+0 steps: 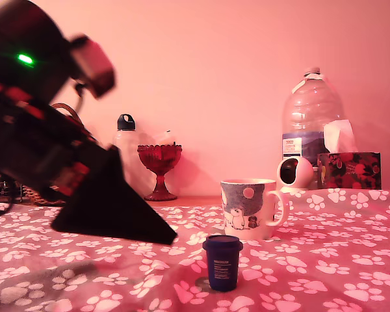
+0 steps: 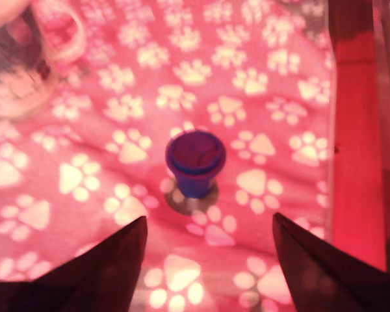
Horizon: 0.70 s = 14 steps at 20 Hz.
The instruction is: Pick the coffee capsule and then drop it inside the coffee cup in front of you
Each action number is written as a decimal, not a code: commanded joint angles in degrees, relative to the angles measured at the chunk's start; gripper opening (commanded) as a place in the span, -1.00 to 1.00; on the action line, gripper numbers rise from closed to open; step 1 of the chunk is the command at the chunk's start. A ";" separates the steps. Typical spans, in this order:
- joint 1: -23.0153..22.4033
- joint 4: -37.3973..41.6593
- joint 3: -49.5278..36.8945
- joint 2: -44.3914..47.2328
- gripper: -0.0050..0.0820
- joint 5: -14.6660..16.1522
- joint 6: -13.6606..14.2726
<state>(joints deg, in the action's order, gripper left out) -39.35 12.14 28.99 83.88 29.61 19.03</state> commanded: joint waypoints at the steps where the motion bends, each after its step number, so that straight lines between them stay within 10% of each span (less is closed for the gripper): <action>1: -0.20 -1.22 1.27 1.77 0.38 0.24 0.50; 14: -3.82 -14.34 15.47 13.33 0.38 0.04 -0.59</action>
<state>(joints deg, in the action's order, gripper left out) -42.81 -2.09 43.79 95.81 29.52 18.46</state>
